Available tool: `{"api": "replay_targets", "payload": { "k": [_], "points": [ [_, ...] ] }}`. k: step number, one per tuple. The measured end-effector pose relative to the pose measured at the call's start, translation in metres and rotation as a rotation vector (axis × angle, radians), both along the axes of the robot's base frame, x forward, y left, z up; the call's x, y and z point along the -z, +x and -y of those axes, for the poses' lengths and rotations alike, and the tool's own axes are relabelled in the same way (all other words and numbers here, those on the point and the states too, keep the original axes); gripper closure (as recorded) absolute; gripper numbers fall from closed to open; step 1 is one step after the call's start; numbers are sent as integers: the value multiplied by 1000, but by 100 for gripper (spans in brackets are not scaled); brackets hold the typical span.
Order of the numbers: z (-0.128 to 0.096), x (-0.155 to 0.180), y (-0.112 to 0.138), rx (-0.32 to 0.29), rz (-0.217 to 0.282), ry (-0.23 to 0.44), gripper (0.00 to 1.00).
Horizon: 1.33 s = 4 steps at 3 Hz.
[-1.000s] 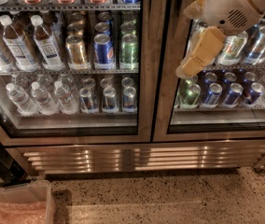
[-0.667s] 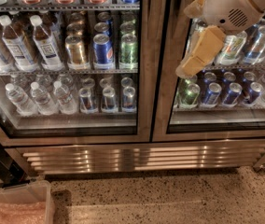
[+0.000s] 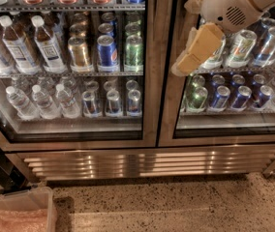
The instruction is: Open left fridge door
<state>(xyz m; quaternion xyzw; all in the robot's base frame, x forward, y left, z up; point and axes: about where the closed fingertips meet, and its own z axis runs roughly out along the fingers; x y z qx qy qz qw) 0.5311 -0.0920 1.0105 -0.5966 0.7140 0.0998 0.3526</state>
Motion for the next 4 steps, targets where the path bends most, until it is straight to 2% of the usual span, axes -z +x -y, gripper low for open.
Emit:
{"api": "replay_targets", "payload": {
  "k": [1, 3, 4],
  "points": [
    [-9, -16, 11, 16, 59, 17, 0],
    [-12, -14, 13, 10, 69, -2, 0],
    [-22, -8, 24, -5, 81, -8, 0]
  ]
}}
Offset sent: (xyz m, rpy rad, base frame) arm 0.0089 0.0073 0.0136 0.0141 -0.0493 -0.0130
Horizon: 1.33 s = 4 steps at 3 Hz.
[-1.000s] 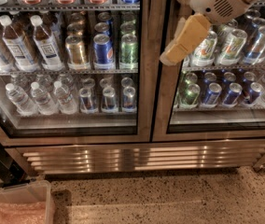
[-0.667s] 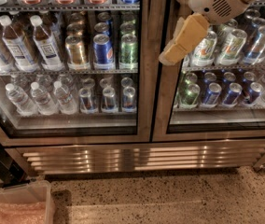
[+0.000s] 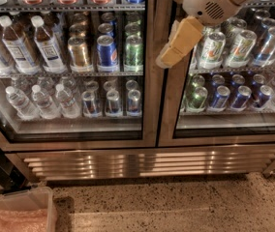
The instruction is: Open left fridge door
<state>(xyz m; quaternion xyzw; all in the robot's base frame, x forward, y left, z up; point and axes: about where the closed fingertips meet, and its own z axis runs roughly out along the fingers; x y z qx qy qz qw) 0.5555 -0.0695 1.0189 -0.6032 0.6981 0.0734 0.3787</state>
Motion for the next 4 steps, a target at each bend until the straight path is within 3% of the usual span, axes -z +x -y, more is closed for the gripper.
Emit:
{"api": "replay_targets", "payload": {
  "k": [2, 4],
  "points": [
    [-20, 8, 24, -10, 18, 4, 0],
    [-29, 13, 27, -18, 9, 13, 0]
  ]
}}
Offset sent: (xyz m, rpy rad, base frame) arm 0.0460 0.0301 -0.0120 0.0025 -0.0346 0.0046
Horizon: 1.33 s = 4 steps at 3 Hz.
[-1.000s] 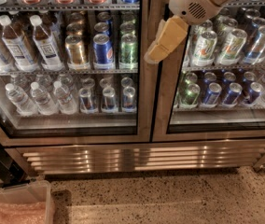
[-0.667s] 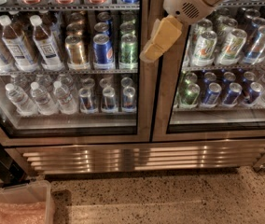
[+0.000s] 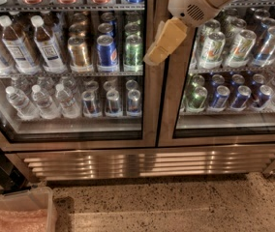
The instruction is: Open left fridge door
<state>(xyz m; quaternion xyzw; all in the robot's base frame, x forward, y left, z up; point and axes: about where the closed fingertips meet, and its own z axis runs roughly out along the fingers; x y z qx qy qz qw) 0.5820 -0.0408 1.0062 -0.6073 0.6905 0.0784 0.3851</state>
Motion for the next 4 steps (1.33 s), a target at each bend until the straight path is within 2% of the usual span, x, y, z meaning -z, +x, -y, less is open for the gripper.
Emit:
{"api": "replay_targets", "payload": {
  "k": [1, 4],
  "points": [
    [0, 0, 0, 0, 0, 0, 19],
    [0, 0, 0, 0, 0, 0, 89]
  ]
}}
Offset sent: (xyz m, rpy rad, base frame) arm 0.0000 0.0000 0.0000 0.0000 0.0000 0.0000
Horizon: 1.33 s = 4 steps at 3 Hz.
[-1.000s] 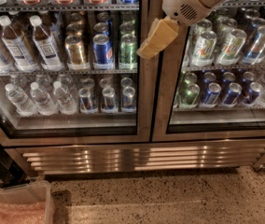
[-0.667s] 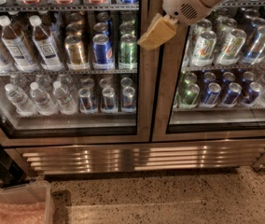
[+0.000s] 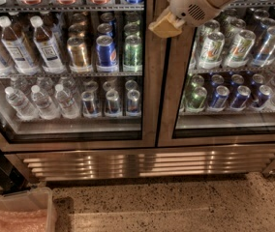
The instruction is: Open left fridge door
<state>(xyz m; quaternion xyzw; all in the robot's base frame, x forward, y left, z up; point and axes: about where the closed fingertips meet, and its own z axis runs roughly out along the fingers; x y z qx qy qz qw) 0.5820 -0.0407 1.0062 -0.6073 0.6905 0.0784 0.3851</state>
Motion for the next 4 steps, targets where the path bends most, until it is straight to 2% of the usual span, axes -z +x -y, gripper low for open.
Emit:
{"api": "replay_targets", "payload": {
  "k": [1, 4],
  "points": [
    [0, 0, 0, 0, 0, 0, 100],
    [16, -3, 10, 0, 0, 0, 100]
  ]
}}
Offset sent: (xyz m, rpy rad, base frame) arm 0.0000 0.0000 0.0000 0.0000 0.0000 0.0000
